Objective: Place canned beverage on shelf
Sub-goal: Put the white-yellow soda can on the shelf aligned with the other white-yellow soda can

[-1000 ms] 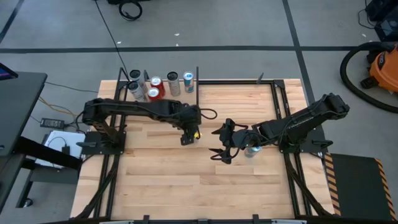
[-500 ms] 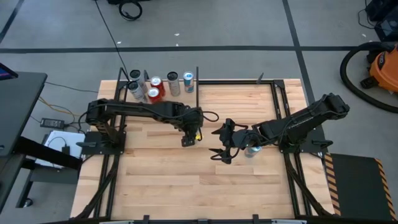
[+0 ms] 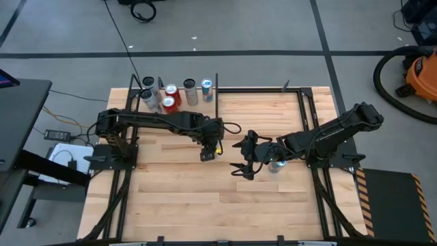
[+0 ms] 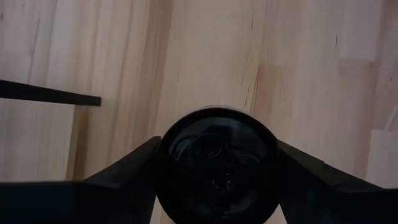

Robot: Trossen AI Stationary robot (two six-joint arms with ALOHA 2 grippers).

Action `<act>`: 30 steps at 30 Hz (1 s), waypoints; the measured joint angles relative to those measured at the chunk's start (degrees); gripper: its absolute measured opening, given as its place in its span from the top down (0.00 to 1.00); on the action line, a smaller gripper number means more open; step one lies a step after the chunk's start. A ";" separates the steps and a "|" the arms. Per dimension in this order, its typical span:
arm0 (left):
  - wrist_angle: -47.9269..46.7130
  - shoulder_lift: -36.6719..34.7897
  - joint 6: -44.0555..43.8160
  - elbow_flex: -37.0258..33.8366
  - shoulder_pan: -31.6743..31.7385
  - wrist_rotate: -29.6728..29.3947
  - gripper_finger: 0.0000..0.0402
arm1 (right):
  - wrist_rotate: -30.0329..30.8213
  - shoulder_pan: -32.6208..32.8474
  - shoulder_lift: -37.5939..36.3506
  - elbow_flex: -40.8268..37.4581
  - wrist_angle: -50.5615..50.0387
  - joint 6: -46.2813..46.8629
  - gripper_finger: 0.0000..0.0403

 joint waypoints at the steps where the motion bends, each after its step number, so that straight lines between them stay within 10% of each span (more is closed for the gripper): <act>1: -0.02 0.00 -0.05 0.02 0.00 0.01 0.36 | 0.00 -0.01 0.00 0.00 0.00 0.00 0.11; 19: -6.79 -6.33 -4.39 -0.02 1.50 0.77 0.35 | 0.00 -0.01 0.01 0.00 0.08 0.00 0.11; 30: -13.56 -13.80 -3.92 -0.02 15.80 1.71 0.34 | 0.00 -0.01 0.00 0.00 0.46 0.00 0.11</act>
